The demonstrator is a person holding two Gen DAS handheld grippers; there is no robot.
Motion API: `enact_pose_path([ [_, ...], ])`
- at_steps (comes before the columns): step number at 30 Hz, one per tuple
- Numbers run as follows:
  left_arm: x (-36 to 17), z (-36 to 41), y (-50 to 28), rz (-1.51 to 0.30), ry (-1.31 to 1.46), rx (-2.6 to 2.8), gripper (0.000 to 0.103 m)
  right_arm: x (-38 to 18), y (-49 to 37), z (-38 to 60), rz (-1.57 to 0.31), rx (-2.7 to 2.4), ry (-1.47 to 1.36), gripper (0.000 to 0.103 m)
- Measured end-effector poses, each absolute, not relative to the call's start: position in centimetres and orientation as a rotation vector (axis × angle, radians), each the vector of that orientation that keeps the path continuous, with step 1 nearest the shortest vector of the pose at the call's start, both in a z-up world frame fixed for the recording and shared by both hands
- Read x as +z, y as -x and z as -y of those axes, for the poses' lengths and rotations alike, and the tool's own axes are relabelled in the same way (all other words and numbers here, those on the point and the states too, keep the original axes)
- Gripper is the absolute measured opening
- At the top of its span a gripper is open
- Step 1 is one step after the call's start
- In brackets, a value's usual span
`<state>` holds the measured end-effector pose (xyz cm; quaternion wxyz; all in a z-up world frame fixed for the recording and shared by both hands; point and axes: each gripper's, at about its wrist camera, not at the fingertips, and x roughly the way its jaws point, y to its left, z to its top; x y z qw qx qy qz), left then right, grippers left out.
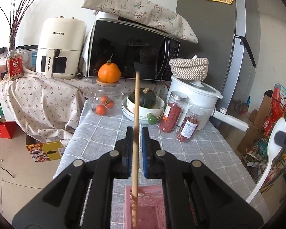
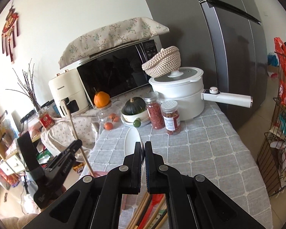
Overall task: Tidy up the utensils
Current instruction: 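Lower the chopstick into the pink basket with the left tool while the right carries the spoon over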
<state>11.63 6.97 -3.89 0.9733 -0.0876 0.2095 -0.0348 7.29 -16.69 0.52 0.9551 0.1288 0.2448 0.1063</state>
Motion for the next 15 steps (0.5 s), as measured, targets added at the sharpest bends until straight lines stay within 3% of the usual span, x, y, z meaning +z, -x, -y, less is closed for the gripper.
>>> enact_pose_path([
  [2,-3.7,-6.8,-11.6,-0.451,0.165,-0.090,0.009,0.8,-7.3,15.9,-0.478,0.223,-0.262,0.003],
  [4,-3.4,-7.0,-11.2,-0.476,0.159,-0.107,0.021,0.9,-7.4,15.2,-0.468,0.232,-0.262,0.003],
  [9,-2.8,-8.1,-10.1,-0.548,0.133,-0.102,0.037,1.0,-7.9,13.6,-0.446,0.245,-0.282,0.003],
  [15,-2.9,-9.8,-8.5,-0.656,0.118,-0.057,0.065,0.3,-9.1,11.6,-0.439,0.239,-0.293,0.003],
])
